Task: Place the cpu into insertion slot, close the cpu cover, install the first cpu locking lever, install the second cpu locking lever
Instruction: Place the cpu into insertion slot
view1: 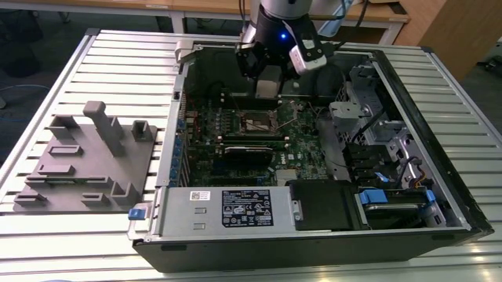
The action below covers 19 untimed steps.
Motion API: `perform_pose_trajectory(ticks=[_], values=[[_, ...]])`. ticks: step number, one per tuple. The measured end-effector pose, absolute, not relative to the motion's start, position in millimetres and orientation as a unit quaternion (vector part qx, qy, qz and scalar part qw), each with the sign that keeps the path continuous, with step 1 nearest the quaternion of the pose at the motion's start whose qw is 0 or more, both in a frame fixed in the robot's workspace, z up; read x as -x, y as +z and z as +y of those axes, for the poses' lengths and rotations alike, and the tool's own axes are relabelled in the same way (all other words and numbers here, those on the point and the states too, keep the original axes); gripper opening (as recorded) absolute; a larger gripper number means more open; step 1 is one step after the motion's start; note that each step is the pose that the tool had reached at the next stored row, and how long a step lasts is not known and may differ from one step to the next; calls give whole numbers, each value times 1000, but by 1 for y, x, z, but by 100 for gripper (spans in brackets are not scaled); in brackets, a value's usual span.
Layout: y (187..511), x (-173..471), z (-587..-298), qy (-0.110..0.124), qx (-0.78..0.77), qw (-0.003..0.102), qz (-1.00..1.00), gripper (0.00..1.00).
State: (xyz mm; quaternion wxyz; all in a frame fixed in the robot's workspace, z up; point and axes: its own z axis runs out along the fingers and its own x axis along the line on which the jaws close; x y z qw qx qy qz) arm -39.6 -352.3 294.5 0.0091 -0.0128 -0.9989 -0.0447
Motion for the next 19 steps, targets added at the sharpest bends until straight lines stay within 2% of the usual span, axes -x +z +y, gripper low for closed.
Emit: perform_pose_trajectory(ticks=[19], values=[[285, 40, -352, -45, 8, 9, -999, 54]])
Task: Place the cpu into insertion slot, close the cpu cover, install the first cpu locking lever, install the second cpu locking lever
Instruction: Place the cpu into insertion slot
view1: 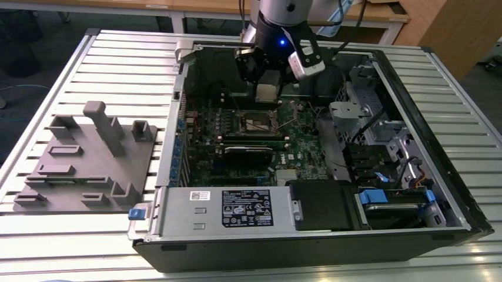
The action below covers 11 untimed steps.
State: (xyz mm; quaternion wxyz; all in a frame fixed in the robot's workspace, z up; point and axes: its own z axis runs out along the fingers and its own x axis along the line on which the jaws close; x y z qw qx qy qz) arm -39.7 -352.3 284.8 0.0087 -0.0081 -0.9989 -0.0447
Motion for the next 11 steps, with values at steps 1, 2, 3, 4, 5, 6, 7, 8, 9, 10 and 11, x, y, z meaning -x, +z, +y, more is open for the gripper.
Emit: perform_pose_trajectory(ticks=[1, 2, 3, 4, 5, 6, 7, 8, 9, 10, 11], values=[[284, 40, -352, -45, 7, 9, -999, 54], [283, 40, -352, -45, 6, 8, -999, 54], [283, 40, -352, -45, 5, 8, -999, 54], [282, 40, -352, -45, 4, 8, -999, 54], [282, 40, -352, -45, 3, 8, -999, 54], [282, 40, -352, -44, 2, 8, -999, 54], [282, 40, -352, -44, 1, 8, -999, 54], [282, 40, -352, -45, 1, 8, -999, 54], [281, 40, -352, -45, 0, 8, -999, 54], [281, 40, -352, -45, 0, 8, -999, 54], [280, 40, -352, -45, -1, 8, -999, 54]])
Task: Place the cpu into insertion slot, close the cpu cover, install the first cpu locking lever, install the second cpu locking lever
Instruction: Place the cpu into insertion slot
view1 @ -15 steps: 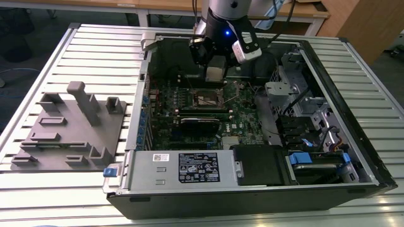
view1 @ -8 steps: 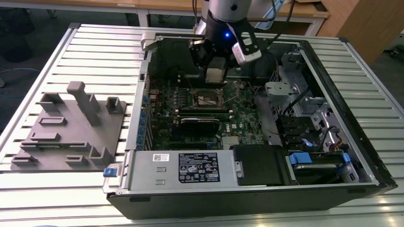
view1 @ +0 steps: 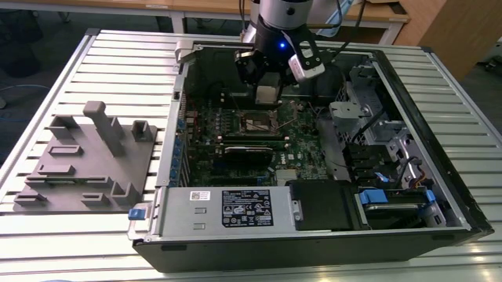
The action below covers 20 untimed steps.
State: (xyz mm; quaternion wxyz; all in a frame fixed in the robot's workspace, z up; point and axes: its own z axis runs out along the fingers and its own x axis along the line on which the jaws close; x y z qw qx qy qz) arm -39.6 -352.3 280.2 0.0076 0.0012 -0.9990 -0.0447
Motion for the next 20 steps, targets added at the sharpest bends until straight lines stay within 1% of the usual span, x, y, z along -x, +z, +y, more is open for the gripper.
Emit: perform_pose_trajectory(ticks=[7, 20], values=[[276, 40, -352, -45, -9, 4, -999, 54], [274, 41, -352, -44, -10, 3, -999, 54]])
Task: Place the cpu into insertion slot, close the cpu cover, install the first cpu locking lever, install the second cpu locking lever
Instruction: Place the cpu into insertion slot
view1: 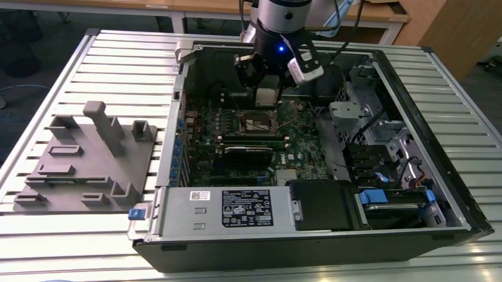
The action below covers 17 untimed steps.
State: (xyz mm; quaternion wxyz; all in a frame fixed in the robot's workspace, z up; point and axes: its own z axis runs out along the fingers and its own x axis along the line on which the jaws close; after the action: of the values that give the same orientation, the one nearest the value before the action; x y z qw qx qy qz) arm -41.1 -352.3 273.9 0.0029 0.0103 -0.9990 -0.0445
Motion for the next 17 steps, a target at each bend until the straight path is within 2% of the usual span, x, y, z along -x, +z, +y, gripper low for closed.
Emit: perform_pose_trajectory(ticks=[17], values=[[269, 42, -352, -45, -11, 2, -999, 54]])
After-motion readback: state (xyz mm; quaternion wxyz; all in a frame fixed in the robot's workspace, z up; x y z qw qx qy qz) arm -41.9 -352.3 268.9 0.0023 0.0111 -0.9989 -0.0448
